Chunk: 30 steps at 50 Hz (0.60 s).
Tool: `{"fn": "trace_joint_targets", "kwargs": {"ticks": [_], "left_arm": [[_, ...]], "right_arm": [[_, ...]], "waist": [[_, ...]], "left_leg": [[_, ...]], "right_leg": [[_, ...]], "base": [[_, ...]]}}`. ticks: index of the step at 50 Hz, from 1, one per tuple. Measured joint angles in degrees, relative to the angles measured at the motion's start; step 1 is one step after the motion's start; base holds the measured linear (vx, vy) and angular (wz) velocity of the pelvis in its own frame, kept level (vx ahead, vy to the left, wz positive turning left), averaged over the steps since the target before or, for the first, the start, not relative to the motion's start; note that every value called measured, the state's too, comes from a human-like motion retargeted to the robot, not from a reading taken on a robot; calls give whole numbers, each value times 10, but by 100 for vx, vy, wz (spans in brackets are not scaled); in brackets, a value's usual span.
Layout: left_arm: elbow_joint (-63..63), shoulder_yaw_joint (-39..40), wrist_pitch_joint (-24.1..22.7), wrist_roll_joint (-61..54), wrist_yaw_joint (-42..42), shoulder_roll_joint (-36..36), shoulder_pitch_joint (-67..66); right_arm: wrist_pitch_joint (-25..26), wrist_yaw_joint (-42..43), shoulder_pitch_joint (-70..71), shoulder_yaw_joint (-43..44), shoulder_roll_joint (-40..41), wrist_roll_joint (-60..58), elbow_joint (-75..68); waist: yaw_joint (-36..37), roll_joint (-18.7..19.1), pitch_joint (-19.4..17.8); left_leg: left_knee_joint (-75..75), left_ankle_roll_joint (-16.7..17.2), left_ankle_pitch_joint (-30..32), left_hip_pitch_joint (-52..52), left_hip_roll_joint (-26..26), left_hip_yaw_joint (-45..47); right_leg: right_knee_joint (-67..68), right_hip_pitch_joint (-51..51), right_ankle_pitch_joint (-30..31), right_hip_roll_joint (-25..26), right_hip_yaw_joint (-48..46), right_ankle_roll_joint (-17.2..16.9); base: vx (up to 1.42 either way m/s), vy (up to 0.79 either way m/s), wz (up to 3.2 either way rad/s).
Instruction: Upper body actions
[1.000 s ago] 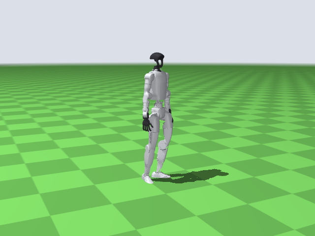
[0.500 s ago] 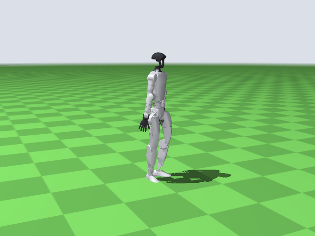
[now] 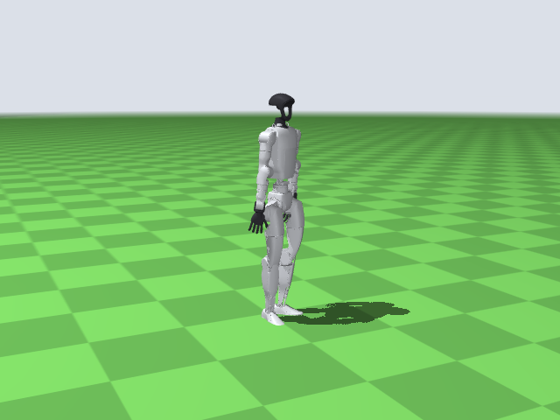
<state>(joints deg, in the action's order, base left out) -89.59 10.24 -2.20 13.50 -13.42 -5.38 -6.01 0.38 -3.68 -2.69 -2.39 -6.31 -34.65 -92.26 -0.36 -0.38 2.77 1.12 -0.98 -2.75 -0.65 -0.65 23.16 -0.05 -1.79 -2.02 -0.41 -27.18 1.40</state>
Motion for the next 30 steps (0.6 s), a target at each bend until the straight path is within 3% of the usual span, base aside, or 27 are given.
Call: {"fn": "trace_joint_targets", "kwargs": {"ticks": [15,24,27,30], "left_arm": [[16,25,-3,12,-6,-16,1],[25,22,3,16,-8,-13,11],[22,21,0,8,8,-8,3],[14,22,1,-10,18,-5,-4]], "right_arm": [[0,-14,-18,-3,-11,29,-7],[-25,-3,-31,10,-21,69,2],[-19,-8,-40,16,-27,70,-1],[-15,-4,-44,21,-32,61,0]], "waist": [[41,3,-6],[73,-3,-39],[92,-13,-36],[82,-20,-32]], "left_leg": [[13,14,5,5,22,22],[52,-4,21,69,9,-40],[40,-22,-9,61,23,72],[33,-11,-34,37,48,226]], "right_leg": [[-5,-8,1,12,11,9],[-22,-35,-14,-7,-102,9],[-23,-37,-26,-25,-141,7],[-23,-42,-40,-41,-196,2]], "base": [[-1,-1,-5],[-12,2,125],[-4,13,172],[-4,15,240]]}}
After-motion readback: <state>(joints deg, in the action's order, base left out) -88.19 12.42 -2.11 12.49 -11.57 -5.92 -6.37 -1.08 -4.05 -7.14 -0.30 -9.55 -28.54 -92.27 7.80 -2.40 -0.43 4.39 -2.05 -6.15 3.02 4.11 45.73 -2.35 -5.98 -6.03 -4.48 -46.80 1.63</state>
